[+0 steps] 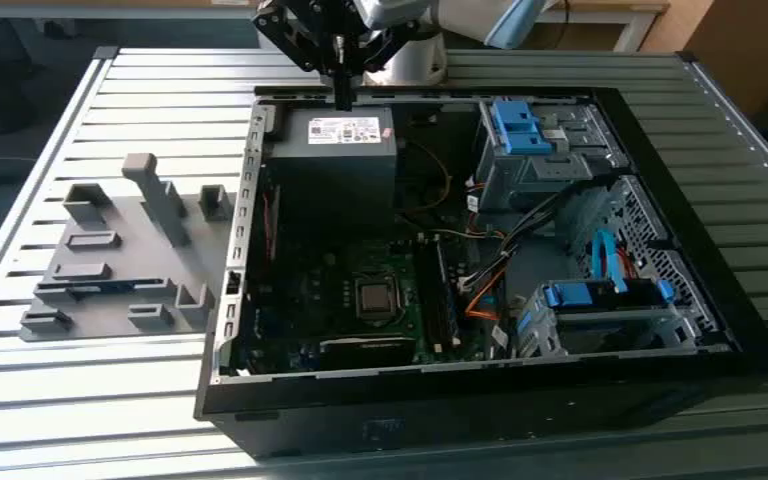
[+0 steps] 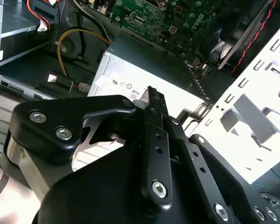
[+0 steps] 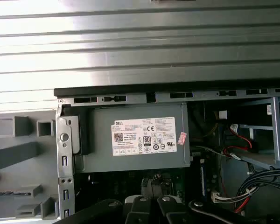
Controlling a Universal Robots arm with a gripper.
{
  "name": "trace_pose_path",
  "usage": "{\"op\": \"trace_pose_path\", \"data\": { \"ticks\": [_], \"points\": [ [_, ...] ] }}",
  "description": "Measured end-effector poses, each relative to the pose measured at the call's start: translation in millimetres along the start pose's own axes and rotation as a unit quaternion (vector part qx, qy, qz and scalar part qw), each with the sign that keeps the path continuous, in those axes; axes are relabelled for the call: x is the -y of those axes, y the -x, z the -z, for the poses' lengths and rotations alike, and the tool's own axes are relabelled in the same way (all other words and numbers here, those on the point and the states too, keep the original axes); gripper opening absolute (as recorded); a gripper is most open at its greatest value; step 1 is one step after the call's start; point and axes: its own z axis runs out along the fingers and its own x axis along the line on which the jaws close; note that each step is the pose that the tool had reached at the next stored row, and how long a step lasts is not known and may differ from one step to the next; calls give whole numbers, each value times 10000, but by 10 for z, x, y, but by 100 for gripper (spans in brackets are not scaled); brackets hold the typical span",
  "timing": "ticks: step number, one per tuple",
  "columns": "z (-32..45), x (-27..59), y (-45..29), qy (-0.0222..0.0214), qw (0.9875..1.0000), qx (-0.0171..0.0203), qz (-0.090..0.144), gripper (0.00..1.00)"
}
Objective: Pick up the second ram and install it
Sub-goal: 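Reach for the second ram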
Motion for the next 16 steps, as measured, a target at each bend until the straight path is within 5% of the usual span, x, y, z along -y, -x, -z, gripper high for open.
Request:
{"op": "trace_pose_path", "data": {
  "ticks": [16],
  "points": [
    [1, 4, -51, 0, 10000, 0, 0, 11]
  ]
}}
